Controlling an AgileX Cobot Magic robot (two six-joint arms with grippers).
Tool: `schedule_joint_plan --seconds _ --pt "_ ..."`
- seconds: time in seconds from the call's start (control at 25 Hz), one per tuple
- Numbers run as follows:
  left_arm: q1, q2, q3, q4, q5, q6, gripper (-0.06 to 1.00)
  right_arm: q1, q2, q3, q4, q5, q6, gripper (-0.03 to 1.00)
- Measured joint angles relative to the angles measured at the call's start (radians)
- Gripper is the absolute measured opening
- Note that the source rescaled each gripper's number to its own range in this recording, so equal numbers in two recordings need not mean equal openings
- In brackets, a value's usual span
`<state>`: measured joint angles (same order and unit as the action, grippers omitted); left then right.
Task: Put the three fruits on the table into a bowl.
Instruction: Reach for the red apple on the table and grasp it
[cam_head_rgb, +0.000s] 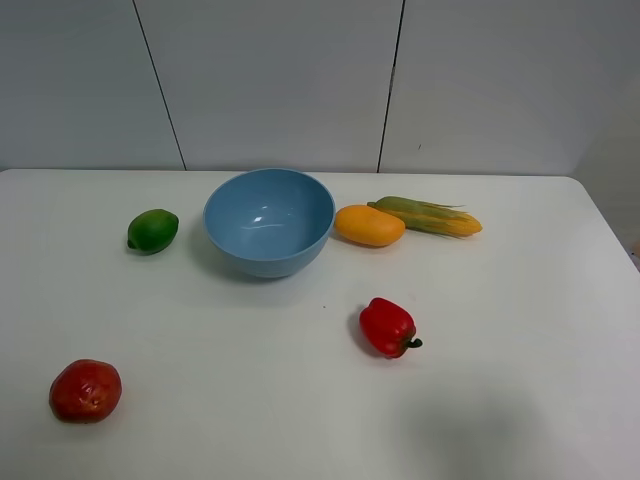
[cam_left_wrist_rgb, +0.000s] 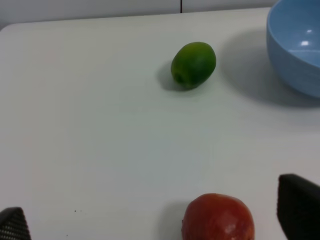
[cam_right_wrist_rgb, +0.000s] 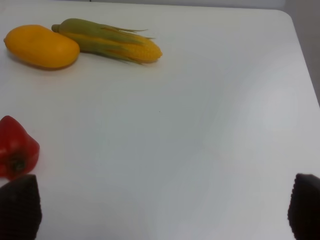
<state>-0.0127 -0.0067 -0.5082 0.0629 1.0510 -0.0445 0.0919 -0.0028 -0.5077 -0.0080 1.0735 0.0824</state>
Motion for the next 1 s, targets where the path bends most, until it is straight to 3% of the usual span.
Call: schedule_joint_plan --seconds 1.0 --pt "0.0 0.02 0.0 0.009 0.0 0.0 1.0 0.0 0.0 0.0 0.0 0.0 0.0 1.0"
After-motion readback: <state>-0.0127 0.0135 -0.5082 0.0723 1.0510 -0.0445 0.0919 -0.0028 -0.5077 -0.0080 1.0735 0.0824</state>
